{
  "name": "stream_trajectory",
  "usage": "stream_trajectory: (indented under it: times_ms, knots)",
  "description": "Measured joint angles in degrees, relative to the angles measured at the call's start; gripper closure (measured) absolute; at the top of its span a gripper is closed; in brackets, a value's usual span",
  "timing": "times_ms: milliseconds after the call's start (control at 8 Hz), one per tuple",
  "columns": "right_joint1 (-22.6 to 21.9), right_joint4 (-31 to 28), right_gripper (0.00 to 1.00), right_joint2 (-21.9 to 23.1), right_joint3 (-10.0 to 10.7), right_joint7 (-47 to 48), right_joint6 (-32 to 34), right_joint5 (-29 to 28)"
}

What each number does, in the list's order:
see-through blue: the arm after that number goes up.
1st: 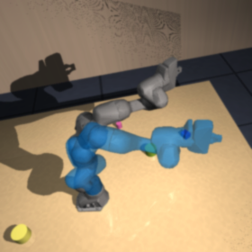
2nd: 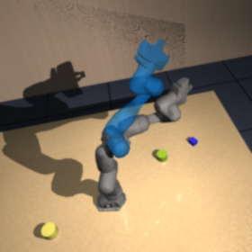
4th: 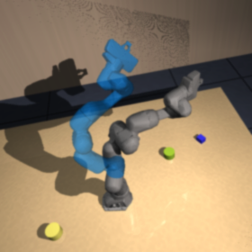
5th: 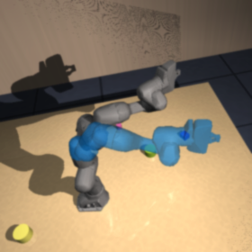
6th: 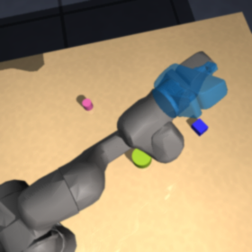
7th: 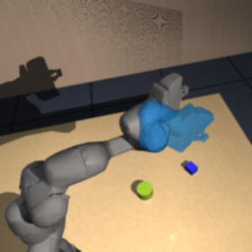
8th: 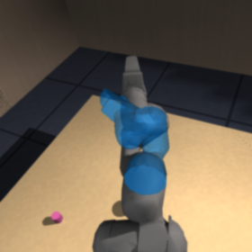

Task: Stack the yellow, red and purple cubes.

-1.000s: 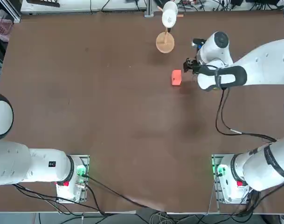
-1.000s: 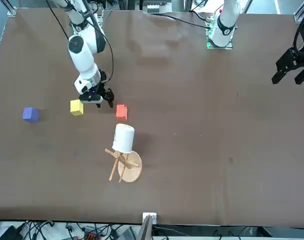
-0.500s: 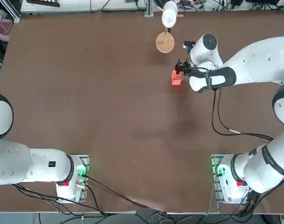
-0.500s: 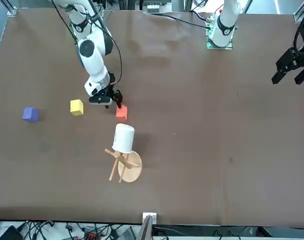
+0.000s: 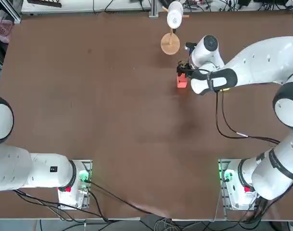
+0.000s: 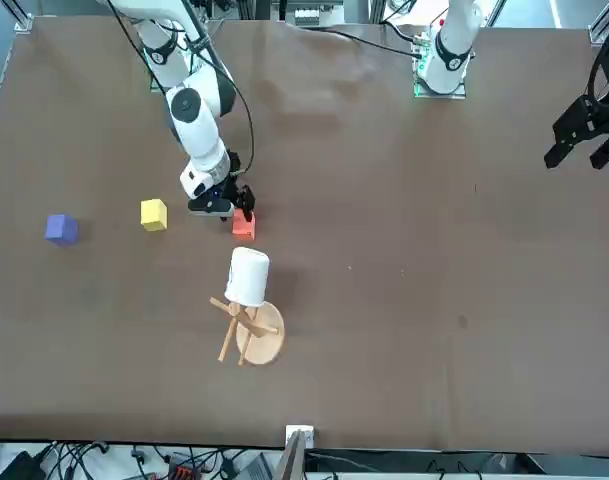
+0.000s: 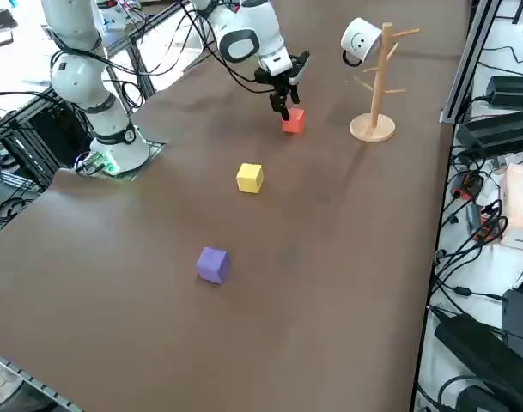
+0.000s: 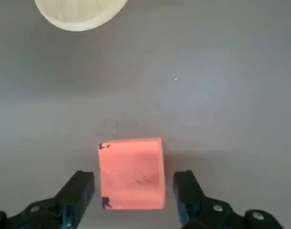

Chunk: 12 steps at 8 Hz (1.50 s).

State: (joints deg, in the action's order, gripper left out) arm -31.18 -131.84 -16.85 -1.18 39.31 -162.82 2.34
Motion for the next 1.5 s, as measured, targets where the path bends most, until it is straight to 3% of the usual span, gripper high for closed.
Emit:
stream_trajectory:
  times_ms: [1250,1375,1500]
  knots:
    - [-1.1,1.8,0.0,-4.2,0.6,0.9,0.0,0.0]
    - [-1.1,2.2,0.05,-4.6,0.7,0.9,0.0,0.0]
    - [-1.0,2.5,0.18,-4.7,0.9,0.9,0.0,0.0]
